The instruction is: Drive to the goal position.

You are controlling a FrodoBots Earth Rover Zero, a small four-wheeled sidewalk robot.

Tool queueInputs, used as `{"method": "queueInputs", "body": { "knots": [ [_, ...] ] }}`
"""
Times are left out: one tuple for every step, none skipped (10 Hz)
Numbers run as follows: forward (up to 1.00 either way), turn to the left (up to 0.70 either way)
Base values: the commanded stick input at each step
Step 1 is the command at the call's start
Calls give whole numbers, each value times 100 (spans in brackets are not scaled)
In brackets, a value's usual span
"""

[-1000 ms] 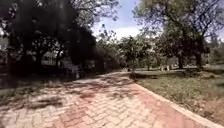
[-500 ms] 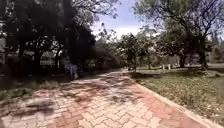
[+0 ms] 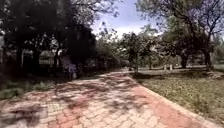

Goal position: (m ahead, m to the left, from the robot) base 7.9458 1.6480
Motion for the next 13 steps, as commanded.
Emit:
{"method": "queueInputs", "body": {
  "knots": [
    [70, 0],
    [70, 0],
    [70, 0],
    [70, 0],
    [70, 0],
    [70, 0],
    [70, 0],
    [70, 0],
    [70, 0],
    [70, 0],
    [70, 0],
    [70, 0],
    [70, 0]
  ]
}}
